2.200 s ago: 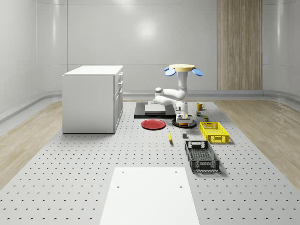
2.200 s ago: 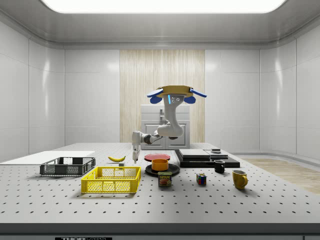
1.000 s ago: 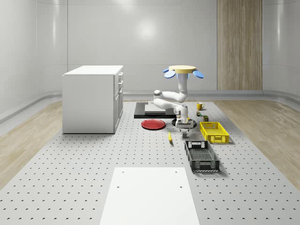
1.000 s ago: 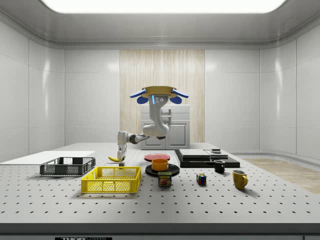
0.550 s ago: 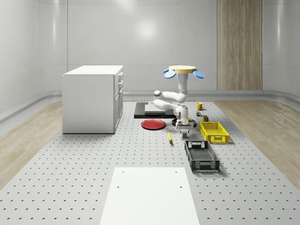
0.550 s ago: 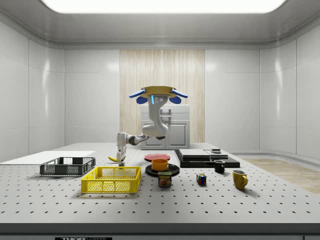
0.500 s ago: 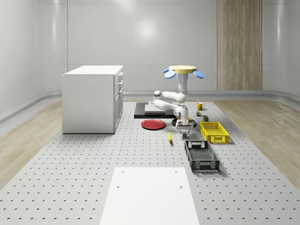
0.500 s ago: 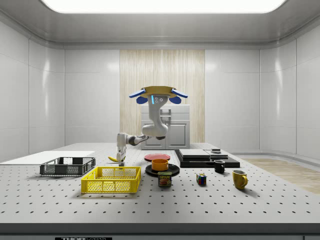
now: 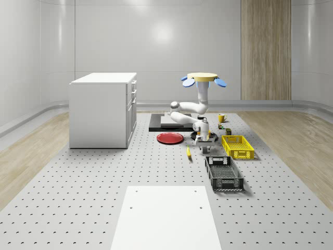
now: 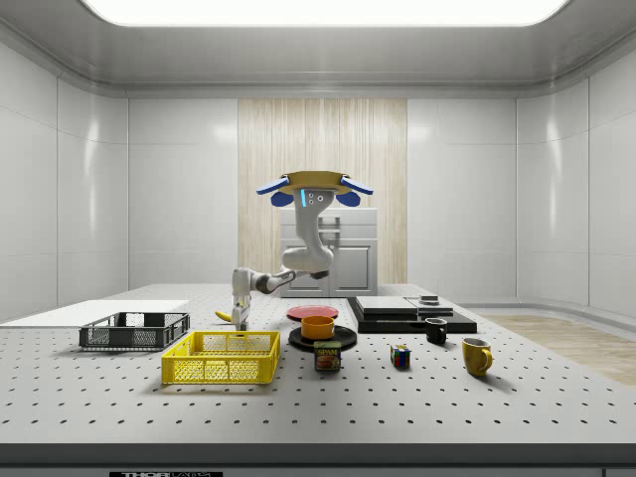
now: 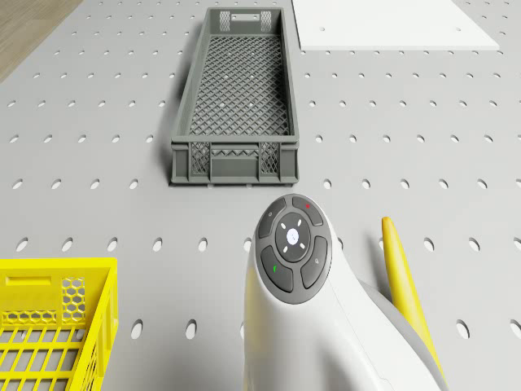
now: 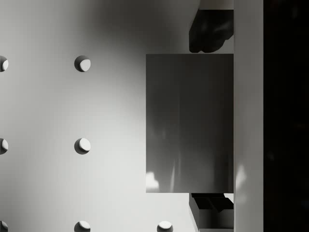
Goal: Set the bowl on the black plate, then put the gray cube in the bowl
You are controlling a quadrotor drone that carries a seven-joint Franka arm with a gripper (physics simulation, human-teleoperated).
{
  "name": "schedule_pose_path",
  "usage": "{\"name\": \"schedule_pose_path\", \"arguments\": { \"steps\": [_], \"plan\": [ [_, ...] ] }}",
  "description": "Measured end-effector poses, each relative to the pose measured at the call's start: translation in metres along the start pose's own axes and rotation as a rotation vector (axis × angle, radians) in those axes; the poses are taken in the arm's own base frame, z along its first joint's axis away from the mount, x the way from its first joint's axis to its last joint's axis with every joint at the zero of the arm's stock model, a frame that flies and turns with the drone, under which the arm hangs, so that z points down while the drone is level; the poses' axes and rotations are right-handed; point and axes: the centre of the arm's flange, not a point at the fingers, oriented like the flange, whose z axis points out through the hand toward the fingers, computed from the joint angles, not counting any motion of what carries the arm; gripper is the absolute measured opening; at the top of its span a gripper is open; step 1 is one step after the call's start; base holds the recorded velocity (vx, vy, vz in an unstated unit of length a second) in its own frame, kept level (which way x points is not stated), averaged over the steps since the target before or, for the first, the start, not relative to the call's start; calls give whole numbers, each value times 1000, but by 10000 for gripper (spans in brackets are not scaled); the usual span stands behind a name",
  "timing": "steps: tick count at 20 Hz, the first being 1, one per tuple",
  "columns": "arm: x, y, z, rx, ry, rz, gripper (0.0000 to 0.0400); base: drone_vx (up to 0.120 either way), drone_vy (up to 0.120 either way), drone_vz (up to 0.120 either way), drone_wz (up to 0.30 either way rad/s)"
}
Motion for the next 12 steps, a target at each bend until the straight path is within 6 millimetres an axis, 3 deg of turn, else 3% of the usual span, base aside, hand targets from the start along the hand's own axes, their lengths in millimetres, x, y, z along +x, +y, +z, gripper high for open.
{"name": "schedule_pose_path", "arguments": {
  "steps": [6,9,12],
  "plan": [
    [2,2,2,0,0,0,400,0,0,0,0],
    [2,2,3,0,0,0,321,0,0,0,0],
    [2,2,3,0,0,0,284,0,0,0,0]
  ]
}}
